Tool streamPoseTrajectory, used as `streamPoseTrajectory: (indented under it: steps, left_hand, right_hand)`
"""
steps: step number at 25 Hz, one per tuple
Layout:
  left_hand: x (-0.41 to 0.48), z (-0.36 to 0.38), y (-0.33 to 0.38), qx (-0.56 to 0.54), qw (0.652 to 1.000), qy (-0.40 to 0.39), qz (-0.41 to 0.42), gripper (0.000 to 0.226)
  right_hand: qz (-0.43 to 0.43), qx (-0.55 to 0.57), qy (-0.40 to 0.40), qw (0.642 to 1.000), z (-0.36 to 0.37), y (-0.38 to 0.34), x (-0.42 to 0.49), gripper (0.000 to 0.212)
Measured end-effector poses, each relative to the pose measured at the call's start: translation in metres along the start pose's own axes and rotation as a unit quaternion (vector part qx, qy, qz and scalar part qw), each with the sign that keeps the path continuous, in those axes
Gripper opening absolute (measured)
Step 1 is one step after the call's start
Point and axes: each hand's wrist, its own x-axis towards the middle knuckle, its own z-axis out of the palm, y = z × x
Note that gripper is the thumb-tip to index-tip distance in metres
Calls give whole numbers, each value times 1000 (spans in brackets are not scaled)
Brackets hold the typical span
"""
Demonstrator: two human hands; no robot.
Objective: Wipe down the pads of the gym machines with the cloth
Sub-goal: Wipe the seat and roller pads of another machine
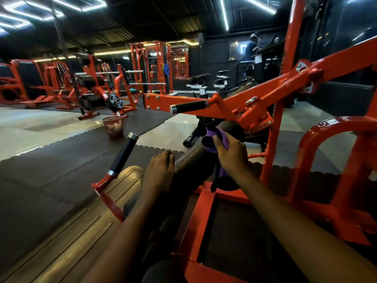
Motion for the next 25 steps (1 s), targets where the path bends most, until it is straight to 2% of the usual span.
streamPoseTrajectory:
  steps: [2, 5, 7, 12, 14, 17, 19, 21, 25]
  left_hand:
    - [2, -2, -4, 9, 1000, -2, -9, 27]
    - [5, -4, -9, 21, 1000, -15, -14, 25]
    - [5, -5, -11, 24, 999, -18, -13, 25]
    - [9, -9, -20, 52, 997, -38, -30, 28]
    - [13, -7, -24, 72, 994, -66, -46, 30]
    - [18, 4, -34, 80, 985, -121, -90, 34]
    - [18, 13, -39, 77, 979, -151, -109, 39]
    - [15, 21, -43, 97, 977, -157, -107, 43]
    - [8, 27, -44, 134, 980, -116, -92, 45]
  right_hand:
    - [-12, -14, -1, 1000, 7, 0, 11, 48]
    - [-43, -35, 7, 998, 16, -7, 24, 36]
    - [-66, -61, 3, 996, 25, -11, 31, 36]
    - [-127, -136, -55, 981, 63, -25, 42, 44]
    - [-139, -213, -133, 958, 81, -23, 41, 43]
    - [-150, -359, -259, 884, 111, -3, 25, 55]
    - [-185, -387, -247, 869, 114, 12, 22, 62]
    - [-211, -392, -221, 868, 106, 22, 37, 57]
    - [-113, -392, -144, 902, 106, 22, 44, 39]
